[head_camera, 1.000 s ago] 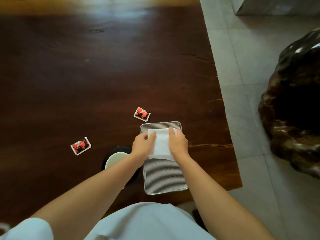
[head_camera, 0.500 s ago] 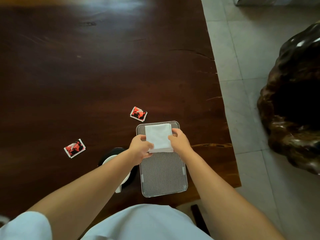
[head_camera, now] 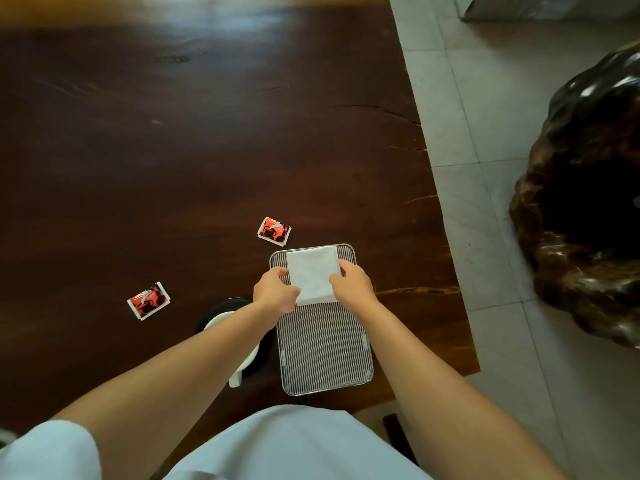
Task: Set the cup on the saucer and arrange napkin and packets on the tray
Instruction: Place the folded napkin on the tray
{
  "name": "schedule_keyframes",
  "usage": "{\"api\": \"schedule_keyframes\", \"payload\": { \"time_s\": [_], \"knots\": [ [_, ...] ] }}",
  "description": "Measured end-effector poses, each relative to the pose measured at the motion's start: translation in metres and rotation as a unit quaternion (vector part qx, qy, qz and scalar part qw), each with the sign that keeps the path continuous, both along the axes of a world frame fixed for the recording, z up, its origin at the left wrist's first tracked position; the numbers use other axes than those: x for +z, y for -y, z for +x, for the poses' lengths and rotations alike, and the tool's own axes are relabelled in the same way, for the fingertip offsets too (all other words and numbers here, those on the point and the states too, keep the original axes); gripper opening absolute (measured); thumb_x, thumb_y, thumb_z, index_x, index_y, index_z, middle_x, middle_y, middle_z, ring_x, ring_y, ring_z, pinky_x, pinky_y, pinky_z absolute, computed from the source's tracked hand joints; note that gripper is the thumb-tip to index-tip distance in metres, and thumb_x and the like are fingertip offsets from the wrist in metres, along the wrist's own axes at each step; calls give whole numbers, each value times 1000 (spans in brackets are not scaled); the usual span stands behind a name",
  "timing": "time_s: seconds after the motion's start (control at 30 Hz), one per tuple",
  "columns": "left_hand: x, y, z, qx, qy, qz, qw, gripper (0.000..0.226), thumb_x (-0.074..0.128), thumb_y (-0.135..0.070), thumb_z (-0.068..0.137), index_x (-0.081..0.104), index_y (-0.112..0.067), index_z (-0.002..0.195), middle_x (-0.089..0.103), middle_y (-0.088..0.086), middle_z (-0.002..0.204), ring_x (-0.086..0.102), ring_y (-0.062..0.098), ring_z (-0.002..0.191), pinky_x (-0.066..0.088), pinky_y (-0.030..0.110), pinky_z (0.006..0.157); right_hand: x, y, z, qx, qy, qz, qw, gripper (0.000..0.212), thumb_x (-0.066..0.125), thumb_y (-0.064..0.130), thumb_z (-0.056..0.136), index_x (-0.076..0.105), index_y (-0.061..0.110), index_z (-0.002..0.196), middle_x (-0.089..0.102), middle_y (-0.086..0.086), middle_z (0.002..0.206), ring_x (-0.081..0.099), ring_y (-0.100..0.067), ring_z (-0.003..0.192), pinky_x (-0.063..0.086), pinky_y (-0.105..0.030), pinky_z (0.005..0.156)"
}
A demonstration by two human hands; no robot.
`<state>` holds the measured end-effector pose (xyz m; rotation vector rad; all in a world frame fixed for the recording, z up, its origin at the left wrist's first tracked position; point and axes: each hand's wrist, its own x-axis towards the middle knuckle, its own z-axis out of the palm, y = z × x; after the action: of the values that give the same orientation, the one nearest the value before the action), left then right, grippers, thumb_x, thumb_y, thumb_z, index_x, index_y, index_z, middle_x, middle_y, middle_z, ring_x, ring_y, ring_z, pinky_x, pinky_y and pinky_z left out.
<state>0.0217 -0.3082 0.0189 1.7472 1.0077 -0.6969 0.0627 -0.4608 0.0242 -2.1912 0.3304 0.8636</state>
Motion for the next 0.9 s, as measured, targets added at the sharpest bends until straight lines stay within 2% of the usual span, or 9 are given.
{"api": "schedule_keyframes", "payload": {
  "time_s": [0.13, 0.23, 0.37, 0.5, 0.6, 0.77, 0.83, 0.9],
  "knots": [
    [5, -2, -3, -9, 7, 6, 1000, 63, 64, 6, 87, 50, -17, 143, 61, 3, 105, 67, 23, 91, 62, 46, 83, 4, 2, -7, 14, 11, -2, 1000, 37, 47, 11, 94, 60, 17, 128, 63, -8, 120, 60, -22, 102, 57, -38, 84],
    [8, -5, -8, 14, 21, -2, 1000, 61, 61, 8, 87, 51, -15, 142, 62, -1, 95, 66, 18, 82, 62, 45, 84, 5, 6, -12, 21, 21, -34, 999, 38, 48, 13, 92, 60, 12, 129, 61, -11, 126, 56, -22, 102, 51, -37, 87],
    [17, -11, -16, 40, 41, -11, 998, 44, 60, 3, 91, 56, -12, 133, 64, 13, 118, 70, 27, 92, 63, 41, 81, 10, 7, -21, -10, 40, -68, 997, 50, 51, 17, 95, 47, 12, 144, 47, -13, 144, 50, -29, 126, 43, -39, 103],
    [25, -14, -25, 37, 59, 4, 998, 29, 60, -6, 93, 60, -15, 121, 64, 9, 106, 71, 22, 83, 63, 38, 78, 17, 2, -29, -10, 106, -74, 992, 41, 54, 16, 92, 56, 13, 134, 51, -12, 135, 51, -28, 121, 45, -39, 101],
    [32, -16, -31, 31, 80, 15, 996, 23, 59, -9, 93, 62, -18, 114, 63, 1, 95, 70, 20, 81, 64, 37, 74, 23, -7, -33, 20, 117, -57, 991, 39, 56, 17, 92, 58, 14, 131, 54, -9, 132, 52, -25, 120, 45, -35, 97],
    [43, -29, -40, 34, 112, 24, 993, 16, 64, -15, 94, 60, -25, 106, 63, -2, 100, 68, 16, 86, 58, 27, 60, 28, -24, -38, 64, 128, -29, 989, 35, 58, 16, 93, 61, 15, 128, 59, -5, 128, 56, -17, 111, 47, -27, 89],
    [45, -39, -46, 37, 126, 34, 991, 16, 63, -15, 94, 60, -25, 106, 64, -2, 99, 68, 16, 86, 60, 31, 66, 30, -34, -37, 91, 129, -24, 987, 34, 59, 16, 94, 61, 15, 128, 61, -5, 126, 58, -17, 110, 48, -28, 87],
    [47, -51, -55, 38, 137, 54, 988, 17, 61, -15, 94, 62, -23, 109, 66, 1, 101, 69, 19, 90, 61, 39, 78, 31, -45, -35, 118, 128, -23, 984, 35, 59, 15, 94, 61, 14, 128, 64, -5, 123, 60, -20, 111, 51, -31, 90]
  ]
}}
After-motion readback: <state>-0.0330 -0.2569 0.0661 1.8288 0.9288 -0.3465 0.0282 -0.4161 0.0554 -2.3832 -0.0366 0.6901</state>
